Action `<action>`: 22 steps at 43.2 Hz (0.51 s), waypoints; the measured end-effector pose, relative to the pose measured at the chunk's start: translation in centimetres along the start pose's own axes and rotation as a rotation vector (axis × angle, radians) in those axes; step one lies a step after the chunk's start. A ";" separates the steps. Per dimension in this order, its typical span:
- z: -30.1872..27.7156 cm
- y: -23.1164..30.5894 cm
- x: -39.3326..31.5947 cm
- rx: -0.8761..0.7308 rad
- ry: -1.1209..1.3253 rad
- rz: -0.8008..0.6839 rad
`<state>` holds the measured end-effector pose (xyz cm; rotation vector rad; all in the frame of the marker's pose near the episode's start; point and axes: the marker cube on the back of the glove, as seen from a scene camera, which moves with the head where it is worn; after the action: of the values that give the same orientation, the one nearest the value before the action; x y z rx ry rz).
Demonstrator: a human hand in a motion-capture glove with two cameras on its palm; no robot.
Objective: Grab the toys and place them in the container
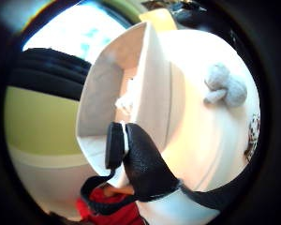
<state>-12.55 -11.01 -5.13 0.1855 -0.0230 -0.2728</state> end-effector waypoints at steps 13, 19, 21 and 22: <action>0.9 0.9 6.7 -0.006 0.183 0.129; 1.1 1.6 8.5 -0.011 0.123 0.159; 1.3 1.9 9.6 -0.016 0.139 0.160; 1.4 2.1 10.1 -0.019 0.146 0.159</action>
<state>-2.30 -11.99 -3.38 0.1830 0.1092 -0.1006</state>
